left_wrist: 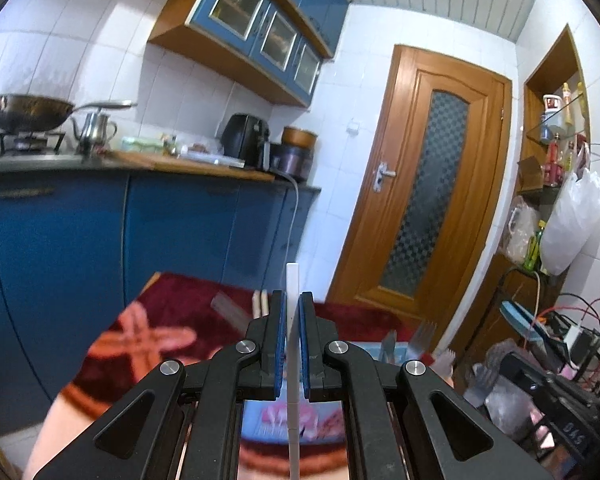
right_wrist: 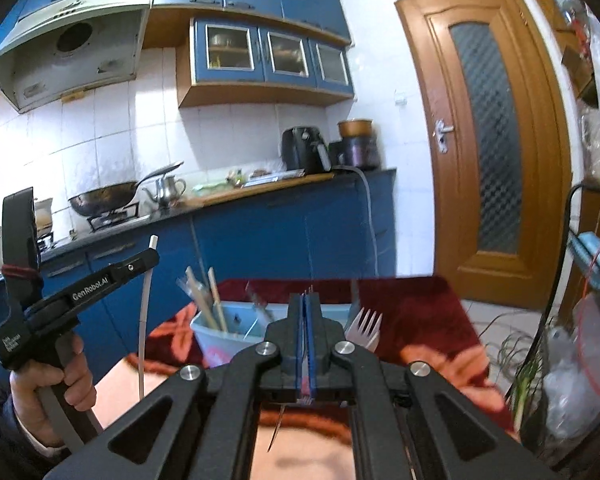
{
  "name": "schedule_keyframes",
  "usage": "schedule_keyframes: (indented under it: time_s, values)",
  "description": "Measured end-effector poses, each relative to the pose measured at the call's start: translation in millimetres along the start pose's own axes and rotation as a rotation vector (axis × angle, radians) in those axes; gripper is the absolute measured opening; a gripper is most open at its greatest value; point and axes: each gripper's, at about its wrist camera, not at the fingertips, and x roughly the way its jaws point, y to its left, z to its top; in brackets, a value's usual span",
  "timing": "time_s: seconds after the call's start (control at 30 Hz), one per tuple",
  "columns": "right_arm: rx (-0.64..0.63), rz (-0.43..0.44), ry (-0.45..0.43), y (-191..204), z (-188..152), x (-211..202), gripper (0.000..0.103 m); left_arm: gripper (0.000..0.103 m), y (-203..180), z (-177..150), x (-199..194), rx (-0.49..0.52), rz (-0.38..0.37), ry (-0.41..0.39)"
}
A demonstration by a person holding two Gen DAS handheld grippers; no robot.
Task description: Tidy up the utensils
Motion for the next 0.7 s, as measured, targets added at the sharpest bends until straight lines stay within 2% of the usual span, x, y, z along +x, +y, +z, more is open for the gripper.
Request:
schedule_keyframes:
  time_s: [0.33,0.5,0.7]
  values:
    - [-0.056,-0.071,-0.107,-9,50,5,0.003,0.006,-12,33,32,0.035,0.026,-0.142]
    - [-0.068,-0.093,-0.120,-14,64,21,0.003,0.006,-14,36,55,0.051,0.049,-0.176]
    - [-0.106,-0.121,-0.114,-14,66,41,0.003,0.006,-12,35,72,0.039,0.075,-0.214]
